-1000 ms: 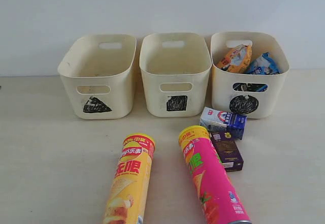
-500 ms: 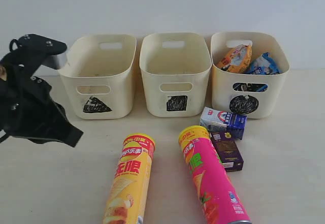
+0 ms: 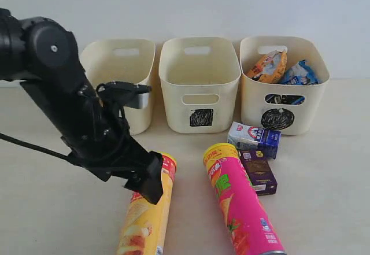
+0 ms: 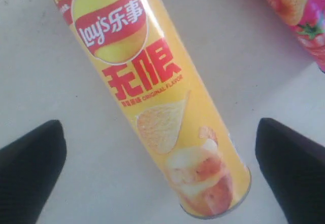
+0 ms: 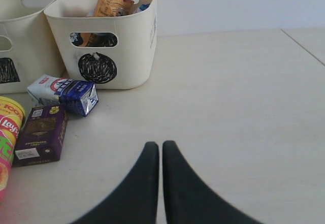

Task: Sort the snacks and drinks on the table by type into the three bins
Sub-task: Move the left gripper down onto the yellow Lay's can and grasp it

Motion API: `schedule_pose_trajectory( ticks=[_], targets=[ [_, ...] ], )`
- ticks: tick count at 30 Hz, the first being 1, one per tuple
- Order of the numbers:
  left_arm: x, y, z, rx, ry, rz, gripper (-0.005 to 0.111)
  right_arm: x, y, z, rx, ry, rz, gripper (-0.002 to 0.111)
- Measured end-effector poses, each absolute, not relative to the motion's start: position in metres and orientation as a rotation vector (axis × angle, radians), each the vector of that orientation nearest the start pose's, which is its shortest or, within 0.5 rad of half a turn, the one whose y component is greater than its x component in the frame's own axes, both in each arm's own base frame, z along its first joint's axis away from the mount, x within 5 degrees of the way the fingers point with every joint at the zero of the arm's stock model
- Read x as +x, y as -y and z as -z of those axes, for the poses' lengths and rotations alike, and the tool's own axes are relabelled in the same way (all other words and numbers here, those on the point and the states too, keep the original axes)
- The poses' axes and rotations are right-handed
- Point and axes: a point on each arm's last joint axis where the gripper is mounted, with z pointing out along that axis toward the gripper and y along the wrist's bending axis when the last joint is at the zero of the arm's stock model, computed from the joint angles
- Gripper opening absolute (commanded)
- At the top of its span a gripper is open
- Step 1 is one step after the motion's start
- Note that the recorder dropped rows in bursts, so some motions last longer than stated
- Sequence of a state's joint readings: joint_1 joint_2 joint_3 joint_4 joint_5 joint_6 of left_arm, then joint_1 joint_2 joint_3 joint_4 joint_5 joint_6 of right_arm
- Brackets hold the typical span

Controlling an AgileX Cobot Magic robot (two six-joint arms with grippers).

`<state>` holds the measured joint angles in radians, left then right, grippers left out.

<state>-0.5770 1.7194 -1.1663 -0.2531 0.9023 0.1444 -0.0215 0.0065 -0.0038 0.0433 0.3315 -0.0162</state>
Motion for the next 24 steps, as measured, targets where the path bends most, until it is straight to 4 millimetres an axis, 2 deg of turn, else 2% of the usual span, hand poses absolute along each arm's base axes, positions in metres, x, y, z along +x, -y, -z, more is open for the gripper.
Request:
schedule_pose_trajectory(
  ticks=[6, 10, 18, 21, 24],
  targets=[
    [0.277, 0.214, -0.190, 0.854, -2.831, 0.279, 0.094, 0.054, 0.000, -0.184, 0.032, -1.817, -0.015, 0.000],
    [0.286, 0.217, -0.172, 0.777, -2.854, 0.226, 0.094, 0.054, 0.000, -0.184, 0.032, -1.817, -0.015, 0.000],
    [0.291, 0.220, -0.147, 0.749, -2.889, 0.207, 0.090, 0.054, 0.000, -0.185, 0.032, -1.811, -0.015, 0.000],
    [0.292, 0.221, -0.137, 0.750, -2.911, 0.196, 0.079, 0.054, 0.000, -0.185, 0.032, -1.805, -0.015, 0.000],
    [0.292, 0.221, -0.131, 0.750, -2.927, 0.188, 0.052, 0.054, 0.000, -0.186, 0.032, -1.802, -0.015, 0.000]
  ],
)
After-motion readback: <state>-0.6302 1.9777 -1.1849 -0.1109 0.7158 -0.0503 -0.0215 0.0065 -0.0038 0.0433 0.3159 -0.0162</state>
